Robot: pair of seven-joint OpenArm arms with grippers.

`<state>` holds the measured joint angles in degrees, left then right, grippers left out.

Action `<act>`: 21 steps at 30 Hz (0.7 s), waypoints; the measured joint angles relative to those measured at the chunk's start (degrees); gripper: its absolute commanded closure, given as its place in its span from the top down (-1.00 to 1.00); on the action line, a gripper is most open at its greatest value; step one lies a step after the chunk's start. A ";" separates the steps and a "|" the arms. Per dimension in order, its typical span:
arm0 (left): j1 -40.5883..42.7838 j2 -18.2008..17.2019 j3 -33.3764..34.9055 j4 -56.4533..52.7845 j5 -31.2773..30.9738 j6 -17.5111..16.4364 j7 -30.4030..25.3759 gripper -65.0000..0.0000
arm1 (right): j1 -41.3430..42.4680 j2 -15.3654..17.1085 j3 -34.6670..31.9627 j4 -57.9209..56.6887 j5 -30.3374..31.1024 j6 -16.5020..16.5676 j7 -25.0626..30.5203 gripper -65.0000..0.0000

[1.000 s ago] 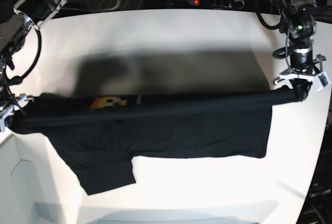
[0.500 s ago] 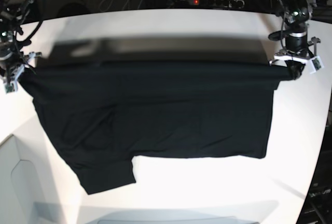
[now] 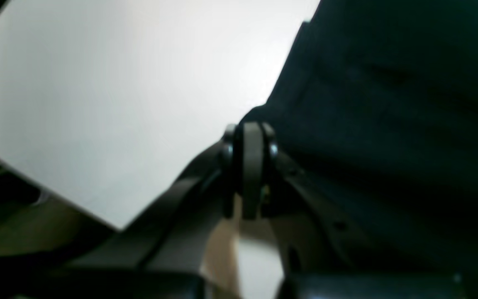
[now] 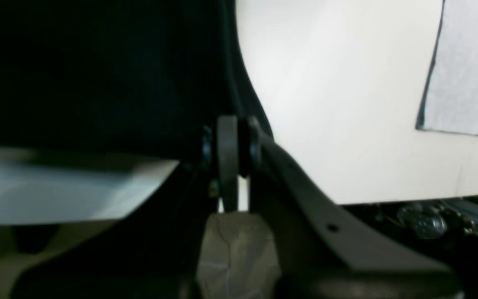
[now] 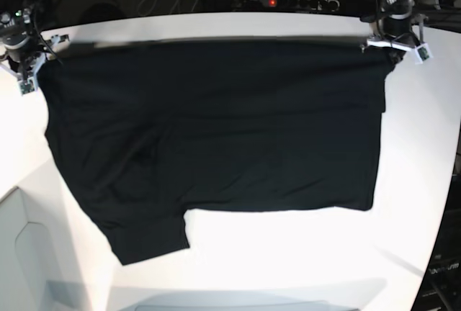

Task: Fold the T-shirt properly
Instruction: 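Drag the shirt toward the robot with both grippers holding the fold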

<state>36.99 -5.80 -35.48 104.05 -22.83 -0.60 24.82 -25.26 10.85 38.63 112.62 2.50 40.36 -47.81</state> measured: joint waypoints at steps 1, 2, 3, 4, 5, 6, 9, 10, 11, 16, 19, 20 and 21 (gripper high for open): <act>0.28 -0.04 0.00 -0.37 -0.17 -0.02 -0.07 -1.00 | -0.85 -0.07 -0.04 0.00 0.33 0.00 0.55 -1.00; 0.48 -0.15 0.00 -0.68 -0.17 -0.02 -0.15 -1.00 | -1.60 -0.07 -0.04 0.00 0.17 0.02 0.48 -1.00; 0.74 -0.22 0.00 -0.90 -0.17 -0.02 -0.13 -1.00 | -2.23 -0.09 -0.02 -0.02 -0.44 0.07 0.46 -1.00; 1.27 -0.22 0.00 -0.90 -0.15 0.00 -0.22 -1.00 | -2.60 -0.31 -0.02 -0.04 -0.39 0.07 0.46 -1.00; 1.70 -0.22 0.00 -0.87 -0.17 -0.02 -0.20 -1.00 | -2.80 -0.79 0.04 -0.13 -0.42 0.00 0.50 -1.00; 2.21 -0.20 0.00 -0.90 -0.15 0.00 -0.17 -1.00 | -2.86 -1.25 0.02 -0.44 -0.33 0.04 0.59 -1.00; 3.08 -0.22 -0.07 -0.94 -0.15 -0.02 -0.20 -1.00 | -3.48 -1.29 0.02 -1.14 -0.15 -0.07 0.98 -1.00; 3.34 -0.22 -0.07 -0.94 -0.17 0.00 -0.22 -1.00 | -3.76 -1.29 0.02 -1.73 -0.13 -0.04 1.05 -1.00; 3.67 -0.22 -0.04 -0.94 -0.15 -0.02 -0.22 -1.00 | -3.85 -1.38 0.02 -2.38 -0.22 -0.02 0.72 -1.00; 4.11 -0.22 -0.07 -0.98 -0.17 0.00 -0.20 -1.00 | -4.63 -1.27 0.02 -3.17 -0.13 -0.07 1.33 -1.00; 4.11 -0.24 -0.07 -0.98 -0.15 0.00 -0.20 -1.00 | -5.44 -1.38 0.02 -3.17 -0.20 0.04 0.81 -1.00; 4.13 -0.22 -0.07 -0.98 -0.13 0.00 -0.17 -1.00 | -5.46 -1.36 0.02 -3.17 -0.17 0.04 0.81 -1.00; 4.13 -0.24 -0.07 -1.01 0.09 0.00 -0.17 -1.00 | -5.44 -1.36 0.02 -3.17 -0.17 0.04 0.90 -1.00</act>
<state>41.12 -6.04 -35.55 103.04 -22.74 -0.60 24.64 -30.70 9.50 38.65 109.45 2.33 40.40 -46.92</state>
